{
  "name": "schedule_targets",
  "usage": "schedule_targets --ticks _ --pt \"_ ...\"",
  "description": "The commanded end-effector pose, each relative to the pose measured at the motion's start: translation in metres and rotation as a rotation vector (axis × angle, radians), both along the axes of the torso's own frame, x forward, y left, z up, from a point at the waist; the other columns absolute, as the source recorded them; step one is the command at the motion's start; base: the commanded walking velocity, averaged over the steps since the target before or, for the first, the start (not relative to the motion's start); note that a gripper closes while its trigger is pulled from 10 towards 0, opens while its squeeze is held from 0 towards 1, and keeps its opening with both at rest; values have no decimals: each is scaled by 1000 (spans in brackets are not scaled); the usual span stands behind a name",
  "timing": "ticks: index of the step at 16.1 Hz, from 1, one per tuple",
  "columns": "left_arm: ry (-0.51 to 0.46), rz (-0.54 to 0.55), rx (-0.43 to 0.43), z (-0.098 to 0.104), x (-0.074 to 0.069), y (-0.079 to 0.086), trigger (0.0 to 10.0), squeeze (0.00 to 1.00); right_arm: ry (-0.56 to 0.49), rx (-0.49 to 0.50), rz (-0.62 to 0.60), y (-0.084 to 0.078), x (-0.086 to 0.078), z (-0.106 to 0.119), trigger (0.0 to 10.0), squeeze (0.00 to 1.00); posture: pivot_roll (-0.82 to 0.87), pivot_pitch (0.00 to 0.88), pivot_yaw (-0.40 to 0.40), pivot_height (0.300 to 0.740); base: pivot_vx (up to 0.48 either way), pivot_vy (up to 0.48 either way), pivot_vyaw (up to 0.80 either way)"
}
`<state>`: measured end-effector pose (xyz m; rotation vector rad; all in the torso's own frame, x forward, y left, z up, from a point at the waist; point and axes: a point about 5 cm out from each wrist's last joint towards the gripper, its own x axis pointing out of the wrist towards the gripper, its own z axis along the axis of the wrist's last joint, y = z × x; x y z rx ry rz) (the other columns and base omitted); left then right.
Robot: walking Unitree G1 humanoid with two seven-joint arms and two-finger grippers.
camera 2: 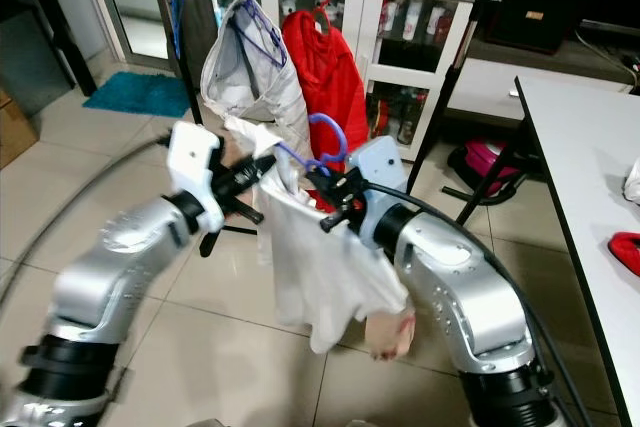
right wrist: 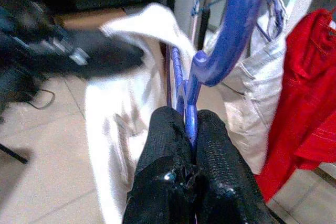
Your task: Hang hanger
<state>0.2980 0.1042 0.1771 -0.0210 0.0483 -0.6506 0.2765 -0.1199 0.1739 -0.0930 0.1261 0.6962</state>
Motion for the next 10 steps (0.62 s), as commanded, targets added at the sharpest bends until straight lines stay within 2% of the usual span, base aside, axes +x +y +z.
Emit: schedule_targets --ticks 1,2,4,6,7,8,9,10 --pt "-22 -38 -1 11 -4 -1 0 0 -13 -45 -27 -6 3 1 0 0 -128 0 -12 740 0 0 0" --pt "-70 -41 8 31 -7 7 0 0 22 -122 2 -9 -1 -10 0 0 -122 0 -16 740 0 0 0" --pt "-149 102 66 57 0 41 0 0 48 -211 116 -12 -13 -21 0 0 -117 0 -20 740 0 0 0" --pt "-191 313 147 70 13 88 0 0 39 -191 180 -14 -19 -18 0 0 -117 0 -17 740 0 0 0" --pt "-200 383 166 72 16 102 0 0 33 -181 195 -15 -21 -16 0 0 -118 0 -15 740 0 0 0" --pt "-196 488 208 74 22 126 0 0 20 -149 212 -17 -23 -12 0 0 -118 0 -11 740 0 0 0" --pt "-173 553 253 70 25 144 0 0 9 -93 217 -18 -24 -7 0 0 -117 0 -9 740 0 0 0" --pt "-150 569 285 64 27 151 0 0 1 -44 221 -17 -25 -2 0 0 -117 0 -8 740 0 0 0"
